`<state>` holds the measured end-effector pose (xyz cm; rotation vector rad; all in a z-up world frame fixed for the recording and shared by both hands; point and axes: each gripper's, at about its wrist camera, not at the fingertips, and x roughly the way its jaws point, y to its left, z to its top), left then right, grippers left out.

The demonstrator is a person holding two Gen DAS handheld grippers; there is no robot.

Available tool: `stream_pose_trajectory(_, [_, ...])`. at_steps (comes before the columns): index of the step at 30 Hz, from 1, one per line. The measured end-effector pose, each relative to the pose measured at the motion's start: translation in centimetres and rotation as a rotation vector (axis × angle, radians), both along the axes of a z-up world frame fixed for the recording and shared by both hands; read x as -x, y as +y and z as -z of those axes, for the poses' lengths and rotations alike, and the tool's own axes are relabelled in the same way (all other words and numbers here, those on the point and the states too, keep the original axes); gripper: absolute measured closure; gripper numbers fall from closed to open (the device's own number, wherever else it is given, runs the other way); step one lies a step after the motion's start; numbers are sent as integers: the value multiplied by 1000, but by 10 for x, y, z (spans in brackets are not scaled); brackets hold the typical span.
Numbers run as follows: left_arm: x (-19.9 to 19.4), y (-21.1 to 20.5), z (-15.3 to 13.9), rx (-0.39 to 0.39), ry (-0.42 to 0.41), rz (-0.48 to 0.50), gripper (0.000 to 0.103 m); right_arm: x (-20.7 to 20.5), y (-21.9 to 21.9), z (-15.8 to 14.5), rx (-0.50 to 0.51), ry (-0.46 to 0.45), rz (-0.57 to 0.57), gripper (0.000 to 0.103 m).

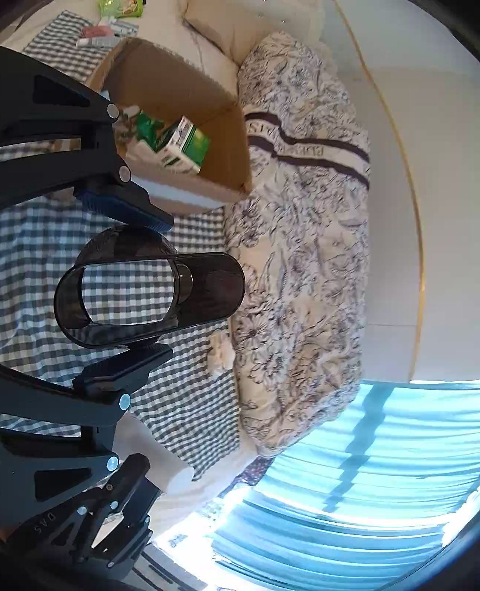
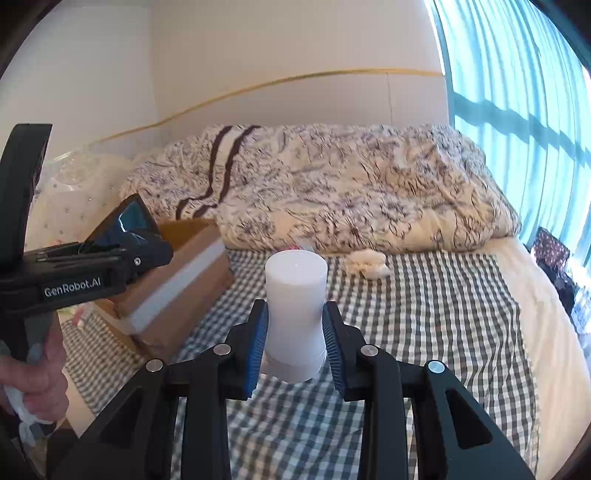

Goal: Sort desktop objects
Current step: 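Lift the black object and white bottle with both tools toward the cardboard box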

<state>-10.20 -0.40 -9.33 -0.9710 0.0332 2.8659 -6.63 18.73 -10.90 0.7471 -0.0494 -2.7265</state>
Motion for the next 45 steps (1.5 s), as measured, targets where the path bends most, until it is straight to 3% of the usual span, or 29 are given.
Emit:
stream_pose_trajectory(15, [-70, -50, -65, -18, 118, -74, 38, -58, -40, -78, 5, 125, -59, 73])
stream_pose_trajectory(26, [-99, -76, -87, -25, 164, -112, 38, -79, -64, -100, -10, 162, -97, 73])
stream_pose_trajectory(45, [-106, -134, -107, -14, 203, -197, 38, -64, -123, -130, 9, 204, -192, 73])
